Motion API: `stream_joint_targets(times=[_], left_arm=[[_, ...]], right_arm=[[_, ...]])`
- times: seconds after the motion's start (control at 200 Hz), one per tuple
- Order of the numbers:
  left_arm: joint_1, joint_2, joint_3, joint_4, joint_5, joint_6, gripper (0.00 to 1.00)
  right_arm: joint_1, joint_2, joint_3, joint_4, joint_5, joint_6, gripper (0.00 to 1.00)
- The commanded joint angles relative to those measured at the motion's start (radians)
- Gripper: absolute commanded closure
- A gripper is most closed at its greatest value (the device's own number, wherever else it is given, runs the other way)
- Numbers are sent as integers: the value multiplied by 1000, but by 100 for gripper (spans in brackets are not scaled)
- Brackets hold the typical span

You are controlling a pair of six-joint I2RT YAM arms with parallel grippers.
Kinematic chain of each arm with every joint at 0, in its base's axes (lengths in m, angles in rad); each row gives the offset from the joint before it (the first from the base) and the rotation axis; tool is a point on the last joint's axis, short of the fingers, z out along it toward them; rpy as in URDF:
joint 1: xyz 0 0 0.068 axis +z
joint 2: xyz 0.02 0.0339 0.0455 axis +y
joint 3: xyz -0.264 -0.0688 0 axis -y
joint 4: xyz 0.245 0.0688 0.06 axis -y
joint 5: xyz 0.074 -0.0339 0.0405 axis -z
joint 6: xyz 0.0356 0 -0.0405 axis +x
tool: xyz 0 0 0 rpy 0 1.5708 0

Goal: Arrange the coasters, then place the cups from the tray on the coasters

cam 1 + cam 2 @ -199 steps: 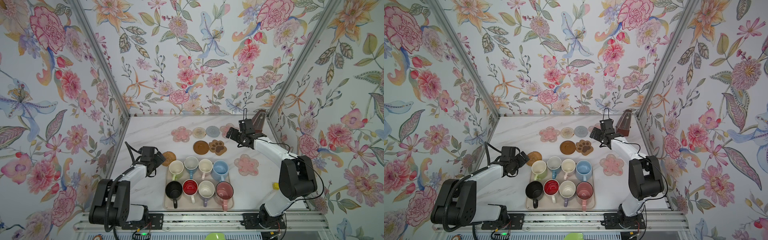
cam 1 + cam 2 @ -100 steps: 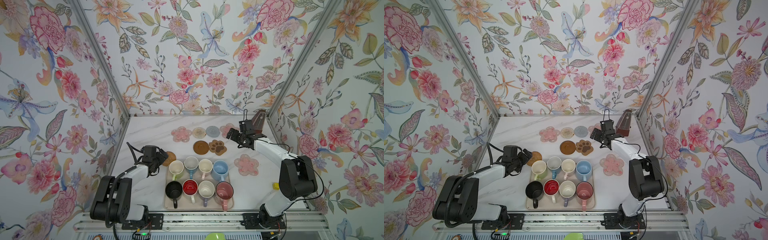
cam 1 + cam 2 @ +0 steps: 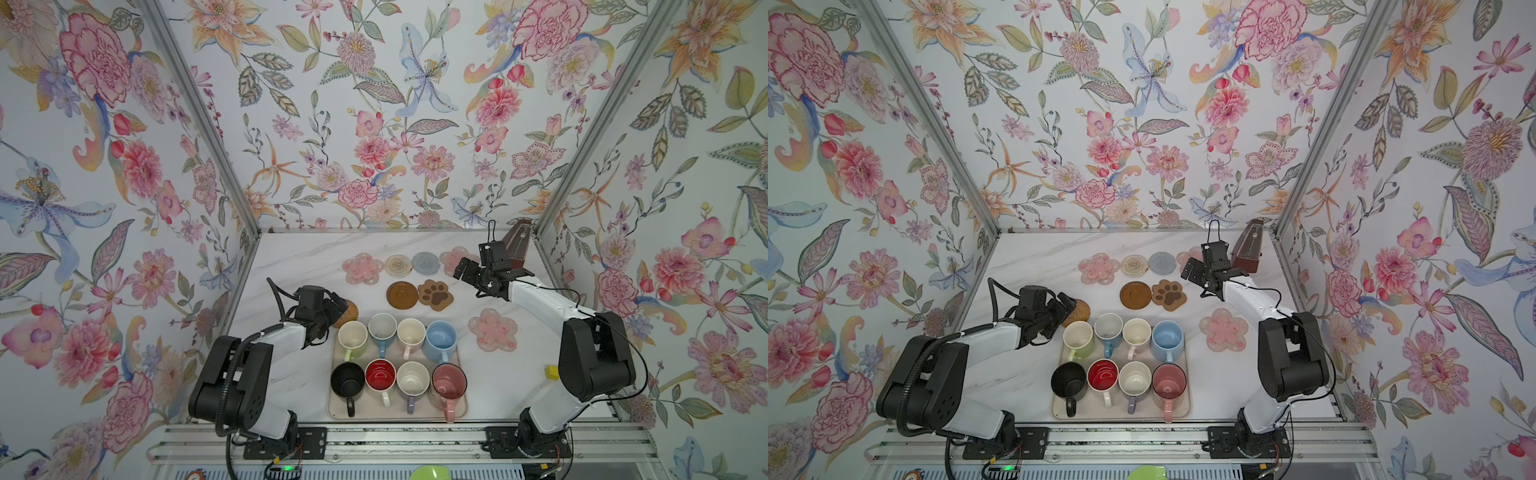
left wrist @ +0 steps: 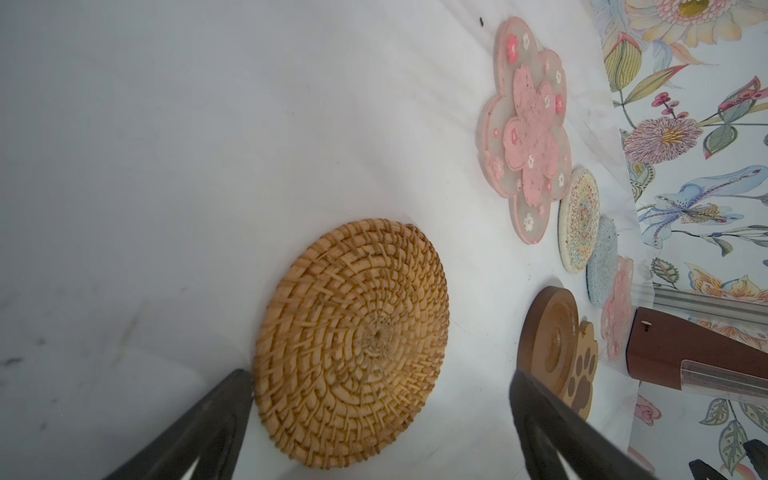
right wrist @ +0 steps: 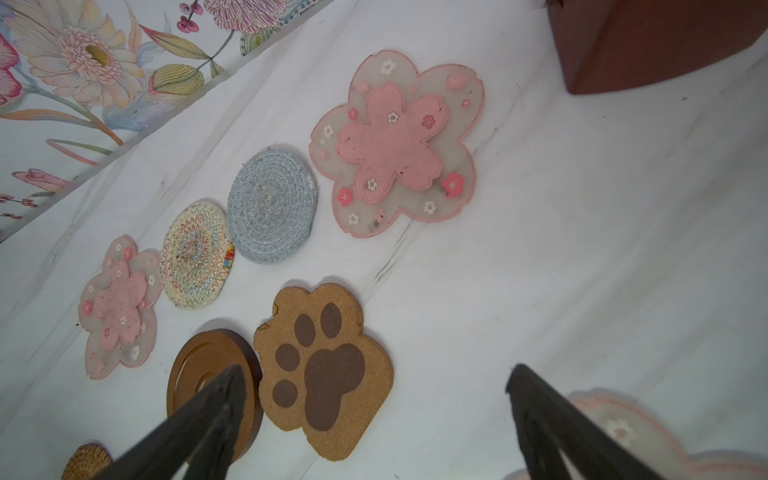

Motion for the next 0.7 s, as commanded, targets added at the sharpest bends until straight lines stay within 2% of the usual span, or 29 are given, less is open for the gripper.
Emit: stream_joint_targets(times=[0.0,0.485,0.696], left_arm=[[-14,37,27,-20,30,-22,1],[-58,178,150,24,59,-7,1],[-62,158,207,0,47,57,1]], right_arm=[[-7,-32,-19,6,-8,-9,1],[-42,-86,-62,5,-11,-2,1],[-71,-159,-119,-31,-9,-2,1]])
